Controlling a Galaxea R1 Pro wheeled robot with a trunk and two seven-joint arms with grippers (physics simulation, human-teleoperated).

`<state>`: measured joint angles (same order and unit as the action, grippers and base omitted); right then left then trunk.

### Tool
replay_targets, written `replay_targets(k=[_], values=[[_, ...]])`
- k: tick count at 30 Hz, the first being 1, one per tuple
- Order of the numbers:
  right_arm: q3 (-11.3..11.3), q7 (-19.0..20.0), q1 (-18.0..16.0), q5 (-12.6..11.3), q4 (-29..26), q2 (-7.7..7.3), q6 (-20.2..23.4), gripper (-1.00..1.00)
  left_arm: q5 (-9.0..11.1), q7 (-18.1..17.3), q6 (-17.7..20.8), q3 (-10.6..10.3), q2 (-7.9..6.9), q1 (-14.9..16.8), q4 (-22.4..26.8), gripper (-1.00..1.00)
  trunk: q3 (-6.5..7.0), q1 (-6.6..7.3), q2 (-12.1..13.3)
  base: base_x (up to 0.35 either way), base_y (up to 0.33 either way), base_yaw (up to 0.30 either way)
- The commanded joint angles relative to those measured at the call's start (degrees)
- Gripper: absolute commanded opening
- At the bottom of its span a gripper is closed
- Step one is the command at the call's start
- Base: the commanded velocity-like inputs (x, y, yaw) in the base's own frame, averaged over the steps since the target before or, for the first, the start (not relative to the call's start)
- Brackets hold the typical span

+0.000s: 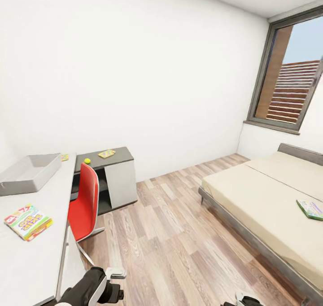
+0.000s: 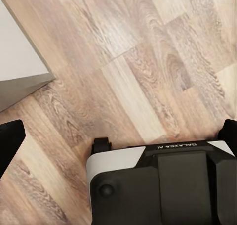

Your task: Put all the toys in the child's room - the three board games (two on the bed and one on the table), the two jigsaw puzzles on the table, and the tennis ball on the table - inside the toy box on the table in the child's room.

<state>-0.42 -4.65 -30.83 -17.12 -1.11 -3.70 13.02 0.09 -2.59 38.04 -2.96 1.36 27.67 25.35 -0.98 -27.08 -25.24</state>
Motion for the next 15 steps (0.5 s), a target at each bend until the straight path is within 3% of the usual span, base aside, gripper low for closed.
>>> replay_targets(k=[1, 8, 15], values=[[-0.02, -0.22, -0.02, -0.28, -0.12, -0.01, 0.23, 1.0, -0.01, -0.13, 0.28, -0.21, -0.04, 0.02, 0.11, 1.0, 0.08, 0.19, 0.32, 0.0, 0.0, -0.281], [-0.13, 0.06, -0.45, -0.28, -0.15, 0.0, 0.04, 1.0, 0.22, -0.74, 0.58, -0.02, -0.15, 0.03, 2.59, 1.0, 0.98, 1.29, 2.32, 0.0, 0.0, -0.281], [-0.32, 0.28, -1.41, -0.33, -3.4, -0.05, 2.19, 1.0, 0.46, -5.22, 2.98, 0.38, -0.35, 0.02, 8.18, 1.0, 0.98, 1.29, 2.32, 0.0, 0.0, -0.281]])
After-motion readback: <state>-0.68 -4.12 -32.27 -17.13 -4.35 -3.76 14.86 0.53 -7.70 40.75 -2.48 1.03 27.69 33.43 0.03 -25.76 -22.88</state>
